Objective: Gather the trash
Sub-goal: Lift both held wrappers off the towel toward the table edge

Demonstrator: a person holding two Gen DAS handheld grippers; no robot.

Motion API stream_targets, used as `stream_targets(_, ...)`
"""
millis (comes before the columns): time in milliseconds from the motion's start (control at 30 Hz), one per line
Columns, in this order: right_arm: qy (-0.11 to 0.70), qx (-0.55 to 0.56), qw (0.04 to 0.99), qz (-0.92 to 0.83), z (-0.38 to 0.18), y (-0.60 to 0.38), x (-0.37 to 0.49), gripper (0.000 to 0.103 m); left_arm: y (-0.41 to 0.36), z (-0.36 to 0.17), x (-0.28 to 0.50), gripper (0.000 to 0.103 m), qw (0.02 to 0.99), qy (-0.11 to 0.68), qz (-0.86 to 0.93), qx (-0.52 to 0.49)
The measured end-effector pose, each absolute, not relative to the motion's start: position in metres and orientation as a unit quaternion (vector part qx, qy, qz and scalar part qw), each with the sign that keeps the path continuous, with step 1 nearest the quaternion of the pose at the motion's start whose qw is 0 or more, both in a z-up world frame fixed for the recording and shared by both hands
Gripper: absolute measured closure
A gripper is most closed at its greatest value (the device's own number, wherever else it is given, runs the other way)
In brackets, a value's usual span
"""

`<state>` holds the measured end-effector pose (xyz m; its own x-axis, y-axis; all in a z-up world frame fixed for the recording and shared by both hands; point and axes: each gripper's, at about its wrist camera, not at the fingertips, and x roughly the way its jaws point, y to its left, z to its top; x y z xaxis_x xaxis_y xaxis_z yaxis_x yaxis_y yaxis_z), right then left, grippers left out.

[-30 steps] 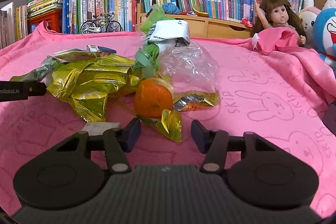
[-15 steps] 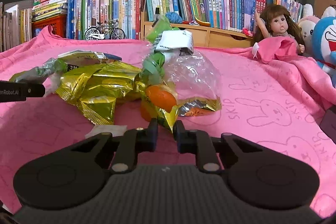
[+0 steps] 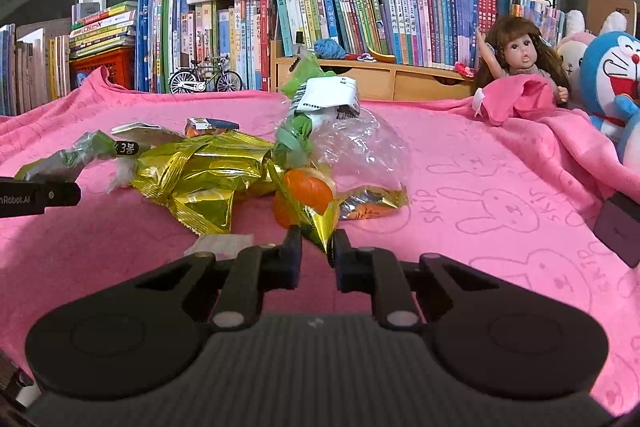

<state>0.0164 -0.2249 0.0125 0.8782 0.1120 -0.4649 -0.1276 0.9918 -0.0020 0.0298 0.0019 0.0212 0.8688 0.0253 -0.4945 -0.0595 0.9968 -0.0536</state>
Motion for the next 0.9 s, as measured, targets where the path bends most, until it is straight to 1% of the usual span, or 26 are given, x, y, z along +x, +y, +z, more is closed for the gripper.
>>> stream_targets(600,0.236,-0.011,0.967,0.092,0.016,-0.215,-0.02,0.082,-0.002,0.026,-0.002,0.087,0.965,0.262,0.024,-0.02)
stream_targets(900,0.238,-0.006,0.965,0.113,0.017,-0.206,-0.033,0.082,-0.002,0.024,-0.015,0.088,0.961,0.275,0.012,-0.032)
